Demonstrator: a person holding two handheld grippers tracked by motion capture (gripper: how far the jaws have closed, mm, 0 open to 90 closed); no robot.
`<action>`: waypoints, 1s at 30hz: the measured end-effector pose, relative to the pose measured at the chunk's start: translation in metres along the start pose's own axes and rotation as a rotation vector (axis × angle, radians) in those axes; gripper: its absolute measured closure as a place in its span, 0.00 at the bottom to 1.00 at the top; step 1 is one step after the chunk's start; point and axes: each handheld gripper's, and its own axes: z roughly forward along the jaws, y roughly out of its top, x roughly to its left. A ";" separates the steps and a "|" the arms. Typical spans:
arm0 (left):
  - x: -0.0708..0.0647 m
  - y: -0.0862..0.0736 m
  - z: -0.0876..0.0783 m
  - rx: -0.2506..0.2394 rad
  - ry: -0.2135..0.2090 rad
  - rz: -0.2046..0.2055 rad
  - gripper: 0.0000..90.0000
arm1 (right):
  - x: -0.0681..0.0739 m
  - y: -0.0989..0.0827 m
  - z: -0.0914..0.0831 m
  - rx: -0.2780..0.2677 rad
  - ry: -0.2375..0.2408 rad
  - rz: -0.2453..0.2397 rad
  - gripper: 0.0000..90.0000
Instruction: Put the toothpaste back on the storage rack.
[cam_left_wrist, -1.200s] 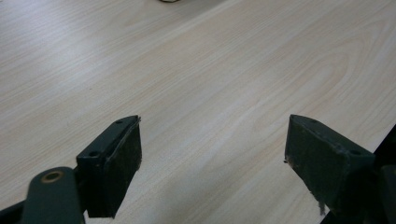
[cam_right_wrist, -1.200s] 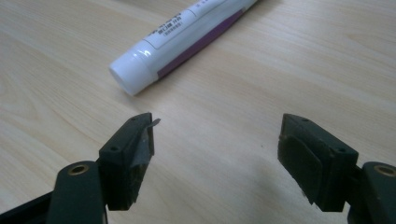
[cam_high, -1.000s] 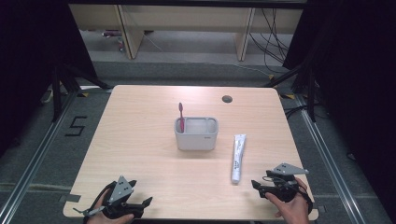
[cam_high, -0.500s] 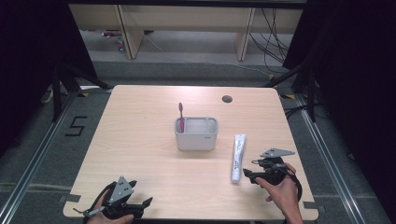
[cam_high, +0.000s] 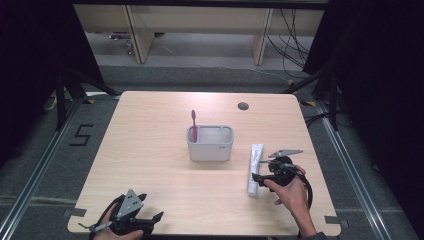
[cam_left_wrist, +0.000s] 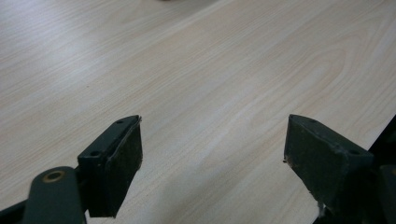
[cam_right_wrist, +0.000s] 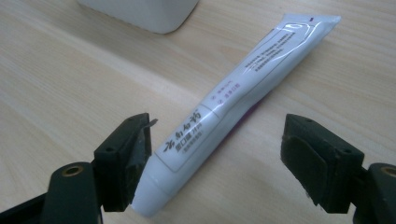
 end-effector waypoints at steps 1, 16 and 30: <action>0.000 0.000 0.000 0.000 0.000 0.000 0.21 | 0.000 0.002 0.000 0.020 -0.004 -0.002 0.28; -0.001 0.000 0.000 -0.006 -0.020 0.013 0.21 | 0.000 0.030 0.029 0.082 -0.072 -0.018 0.30; -0.001 0.000 0.001 -0.012 -0.021 0.014 0.21 | -0.003 0.033 0.044 0.145 -0.091 -0.020 0.35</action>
